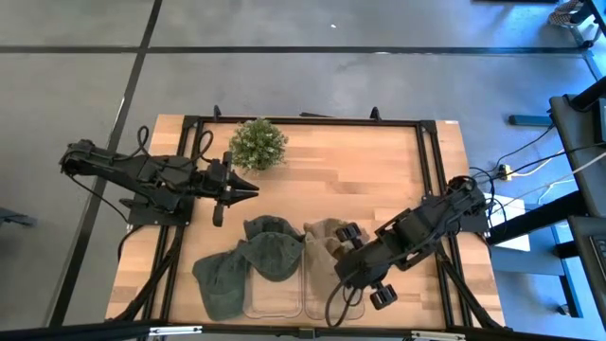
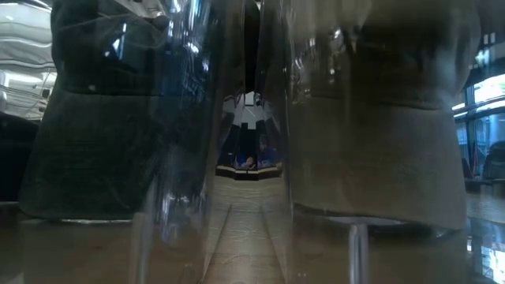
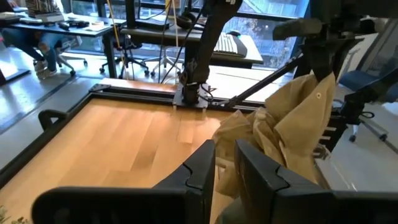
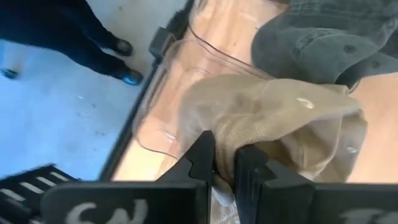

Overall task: Pick & Place hat
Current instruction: Put the brown cap into the right transparent bin

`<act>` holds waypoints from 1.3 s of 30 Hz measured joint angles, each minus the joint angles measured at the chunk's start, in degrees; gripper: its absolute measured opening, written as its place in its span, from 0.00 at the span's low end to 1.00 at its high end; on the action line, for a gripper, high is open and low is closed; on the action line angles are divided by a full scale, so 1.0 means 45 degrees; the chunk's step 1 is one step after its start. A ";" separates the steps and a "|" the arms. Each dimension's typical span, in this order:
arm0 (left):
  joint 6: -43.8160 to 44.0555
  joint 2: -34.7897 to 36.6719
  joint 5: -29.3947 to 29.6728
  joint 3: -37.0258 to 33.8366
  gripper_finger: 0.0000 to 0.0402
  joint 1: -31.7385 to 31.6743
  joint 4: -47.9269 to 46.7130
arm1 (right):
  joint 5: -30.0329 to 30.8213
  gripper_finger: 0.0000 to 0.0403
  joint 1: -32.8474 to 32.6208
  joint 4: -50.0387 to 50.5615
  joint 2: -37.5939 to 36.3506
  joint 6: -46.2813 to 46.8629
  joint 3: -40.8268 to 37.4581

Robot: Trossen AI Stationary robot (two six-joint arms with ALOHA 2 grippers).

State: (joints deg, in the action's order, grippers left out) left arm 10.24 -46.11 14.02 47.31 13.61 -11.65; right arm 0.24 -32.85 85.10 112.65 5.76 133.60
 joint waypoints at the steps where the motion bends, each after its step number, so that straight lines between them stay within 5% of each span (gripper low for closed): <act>1: 0.0000 0.0000 0.0001 0.0000 0.14 0.0000 -0.0037 | 0.0076 0.10 0.0044 -0.0004 0.0095 -0.0153 -0.0001; 12: 0.0015 0.0000 0.0002 0.0000 0.14 0.0000 -0.0727 | -0.0048 0.10 0.0135 0.0174 0.1496 -0.2359 -0.0010; 25: 0.0228 0.0000 -0.0009 0.0000 0.14 0.0000 -0.0908 | -0.0013 0.11 0.0541 0.0228 0.2014 -0.2332 -0.0010; 34: 0.0277 0.0000 -0.0028 0.0000 0.14 0.0015 -0.1212 | 0.0330 0.33 0.0777 0.0233 0.2014 -0.2132 -0.0010; 39: 0.0277 0.0000 -0.0038 0.0000 0.14 0.0015 -0.1205 | 0.1916 0.46 0.1092 0.1038 0.2014 -0.1566 -0.0010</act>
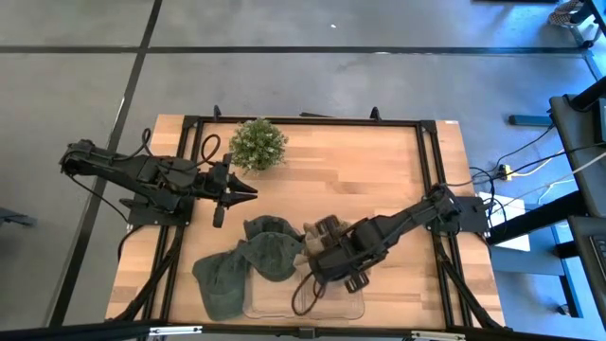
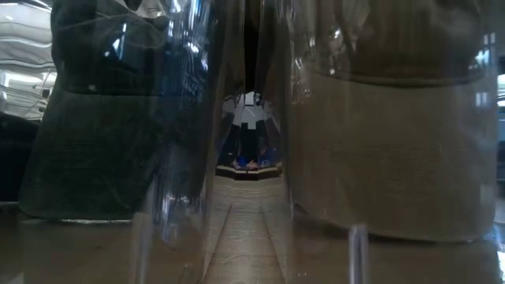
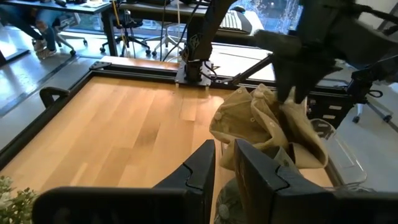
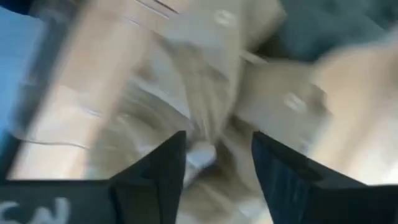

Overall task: Pick & Place hat
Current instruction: Put the brown cap into the right transparent bin, then put the black cap into the left transparent bin

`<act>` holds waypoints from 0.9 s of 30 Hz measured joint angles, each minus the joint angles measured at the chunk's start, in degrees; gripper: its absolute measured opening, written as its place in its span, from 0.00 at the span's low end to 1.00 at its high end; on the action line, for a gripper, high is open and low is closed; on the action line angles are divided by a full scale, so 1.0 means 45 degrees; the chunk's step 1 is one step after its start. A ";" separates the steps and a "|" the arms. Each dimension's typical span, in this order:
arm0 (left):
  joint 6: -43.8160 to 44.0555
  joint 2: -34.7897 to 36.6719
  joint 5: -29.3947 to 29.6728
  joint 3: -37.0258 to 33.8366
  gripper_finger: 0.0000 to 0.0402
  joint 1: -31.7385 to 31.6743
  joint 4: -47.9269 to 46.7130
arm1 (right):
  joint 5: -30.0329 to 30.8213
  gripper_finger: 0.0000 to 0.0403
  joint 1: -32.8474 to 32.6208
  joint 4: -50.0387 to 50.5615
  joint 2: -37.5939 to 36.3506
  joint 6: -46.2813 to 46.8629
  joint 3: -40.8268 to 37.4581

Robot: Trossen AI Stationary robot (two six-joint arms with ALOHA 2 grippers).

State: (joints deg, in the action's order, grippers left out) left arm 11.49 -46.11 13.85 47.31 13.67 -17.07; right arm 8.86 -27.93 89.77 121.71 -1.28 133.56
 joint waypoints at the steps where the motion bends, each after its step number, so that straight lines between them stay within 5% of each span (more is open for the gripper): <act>1: 0.0000 0.0000 0.0000 0.0000 0.14 0.0000 0.0002 | 0.0220 0.48 0.0046 0.0060 0.0000 0.0047 0.0000; 15: 0.0582 0.0058 -0.0150 0.0005 0.14 0.0000 -0.0374 | 0.0607 0.54 0.0297 0.0032 -0.1482 0.0237 0.0301; 22: 0.3350 -0.0019 -0.3718 0.0019 0.14 0.0087 -0.1319 | -0.2778 0.54 0.1099 -0.1558 -0.2113 -0.1539 -0.0256; 27: 0.5425 -0.0078 -0.3400 0.0019 0.14 0.0697 -0.3368 | -0.3147 0.54 0.2629 -0.1078 -0.2690 -0.1766 -0.1076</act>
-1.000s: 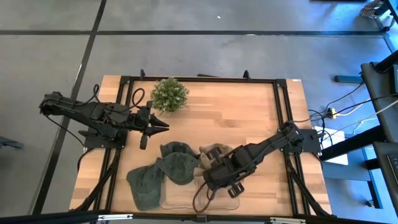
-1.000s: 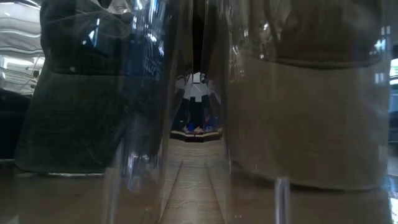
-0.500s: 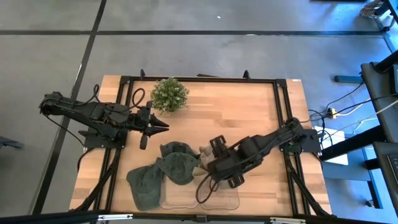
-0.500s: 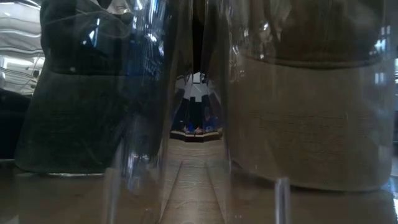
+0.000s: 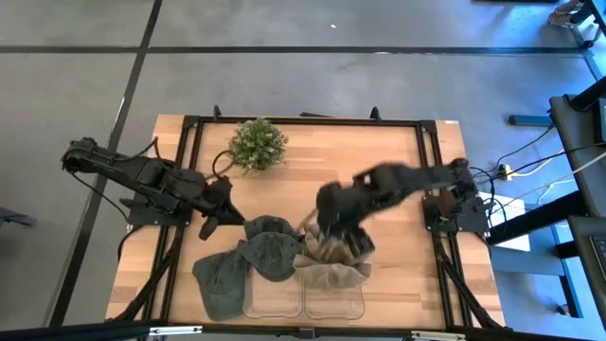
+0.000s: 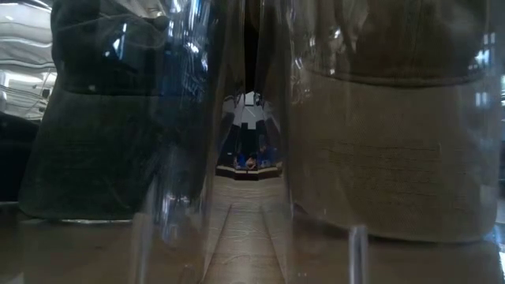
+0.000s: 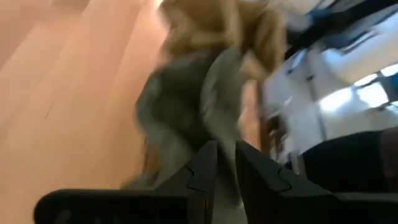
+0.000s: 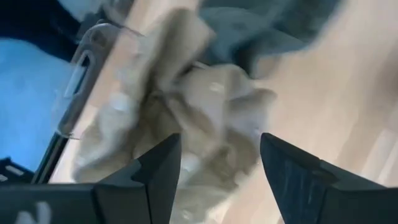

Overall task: Pick & Place hat
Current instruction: Put the black cap into the left transparent bin

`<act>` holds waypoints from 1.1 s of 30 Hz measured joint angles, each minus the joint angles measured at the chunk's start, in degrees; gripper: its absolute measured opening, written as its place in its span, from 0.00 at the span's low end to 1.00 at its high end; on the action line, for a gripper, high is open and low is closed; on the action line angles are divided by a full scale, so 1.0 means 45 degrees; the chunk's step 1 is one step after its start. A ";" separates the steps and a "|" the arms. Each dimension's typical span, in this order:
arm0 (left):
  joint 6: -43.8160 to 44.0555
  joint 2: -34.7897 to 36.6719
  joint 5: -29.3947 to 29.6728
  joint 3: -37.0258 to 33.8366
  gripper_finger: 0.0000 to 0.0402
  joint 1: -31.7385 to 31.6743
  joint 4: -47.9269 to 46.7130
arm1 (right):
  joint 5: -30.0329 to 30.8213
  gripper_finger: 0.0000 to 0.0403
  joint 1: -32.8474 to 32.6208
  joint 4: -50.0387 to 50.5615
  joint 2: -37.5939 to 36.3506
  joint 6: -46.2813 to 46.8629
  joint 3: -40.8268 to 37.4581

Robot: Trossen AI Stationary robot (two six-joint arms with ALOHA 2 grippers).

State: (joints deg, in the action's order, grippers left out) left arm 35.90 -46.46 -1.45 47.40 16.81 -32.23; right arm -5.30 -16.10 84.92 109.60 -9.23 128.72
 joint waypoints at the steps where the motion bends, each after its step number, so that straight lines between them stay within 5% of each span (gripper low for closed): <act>1: 0.0343 0.0000 0.0184 0.0000 0.14 0.0153 -0.0485 | -0.0133 0.54 0.0251 -0.0337 -0.0327 -0.0045 -0.0360; 16: 0.4637 -0.1037 0.2484 -0.0619 0.17 0.3566 -0.1732 | 0.0486 0.54 0.2990 -1.1938 -0.7732 0.1231 -1.1579; 22: 0.6296 -0.2070 0.2292 -0.1827 0.29 0.3684 -0.1646 | 0.1613 0.54 0.3536 -1.4209 -0.8503 0.0574 -1.3209; 33: 0.7043 -0.3780 0.1758 -0.3404 0.47 0.4196 -0.0129 | 0.1608 0.54 0.4378 -1.3970 -0.8452 0.0597 -1.3287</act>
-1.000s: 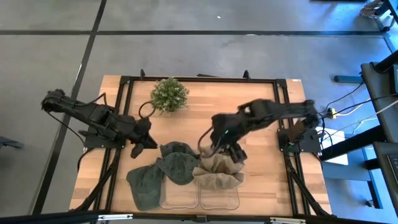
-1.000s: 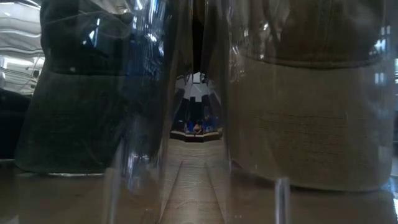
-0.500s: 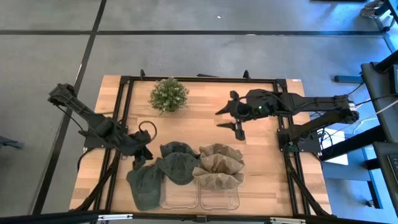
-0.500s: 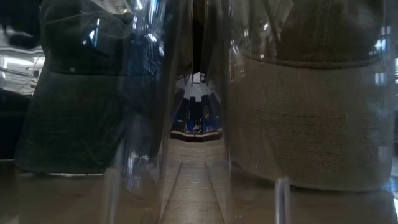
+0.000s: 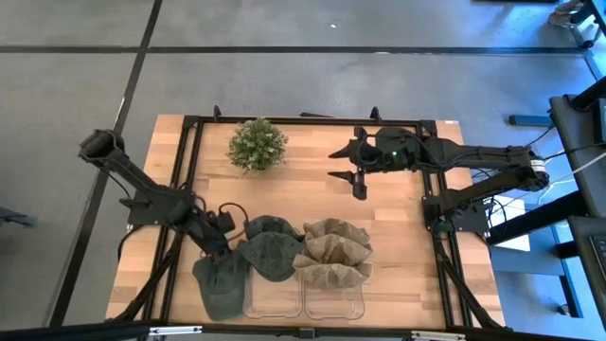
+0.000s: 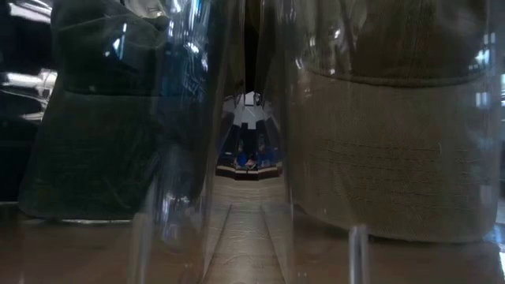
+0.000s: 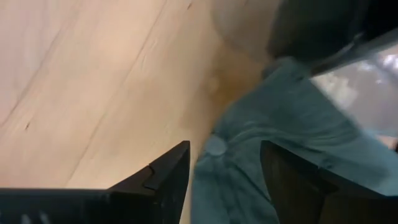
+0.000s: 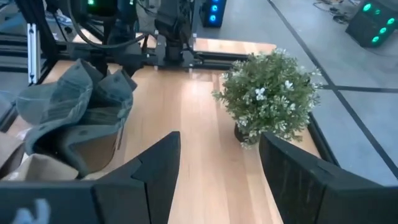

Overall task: Pick & Place hat
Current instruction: Put the black cap into the left transparent bin

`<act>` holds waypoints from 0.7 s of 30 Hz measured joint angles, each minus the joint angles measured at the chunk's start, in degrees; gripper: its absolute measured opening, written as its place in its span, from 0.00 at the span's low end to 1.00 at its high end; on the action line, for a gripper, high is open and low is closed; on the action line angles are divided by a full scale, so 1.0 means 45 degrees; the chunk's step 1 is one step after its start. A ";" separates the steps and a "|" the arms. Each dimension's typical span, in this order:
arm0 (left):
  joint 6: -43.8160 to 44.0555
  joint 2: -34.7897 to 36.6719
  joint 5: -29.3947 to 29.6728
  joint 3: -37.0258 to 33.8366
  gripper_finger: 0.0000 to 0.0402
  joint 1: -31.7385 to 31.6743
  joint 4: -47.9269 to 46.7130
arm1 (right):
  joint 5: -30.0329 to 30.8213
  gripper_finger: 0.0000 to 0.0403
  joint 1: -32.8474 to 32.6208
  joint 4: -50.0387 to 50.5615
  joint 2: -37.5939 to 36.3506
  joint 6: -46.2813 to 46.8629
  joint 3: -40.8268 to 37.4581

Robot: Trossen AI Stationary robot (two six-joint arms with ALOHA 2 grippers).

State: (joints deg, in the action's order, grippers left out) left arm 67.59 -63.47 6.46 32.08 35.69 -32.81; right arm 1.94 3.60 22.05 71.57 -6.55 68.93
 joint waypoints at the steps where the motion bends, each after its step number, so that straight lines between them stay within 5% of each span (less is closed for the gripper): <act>1: 0.0148 -0.0133 0.0010 -0.0058 0.47 0.0083 0.0023 | -0.0015 0.54 0.0000 0.0105 0.0000 0.0000 0.0000; 21: -0.0190 -0.3223 -0.0243 -0.0350 0.47 0.0237 0.1315 | -0.0010 0.54 0.0000 0.1178 0.0005 -0.0617 0.0000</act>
State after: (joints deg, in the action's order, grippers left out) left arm 66.74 -77.97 5.37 30.50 36.75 -26.89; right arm 1.89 3.60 27.35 71.59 -9.32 68.93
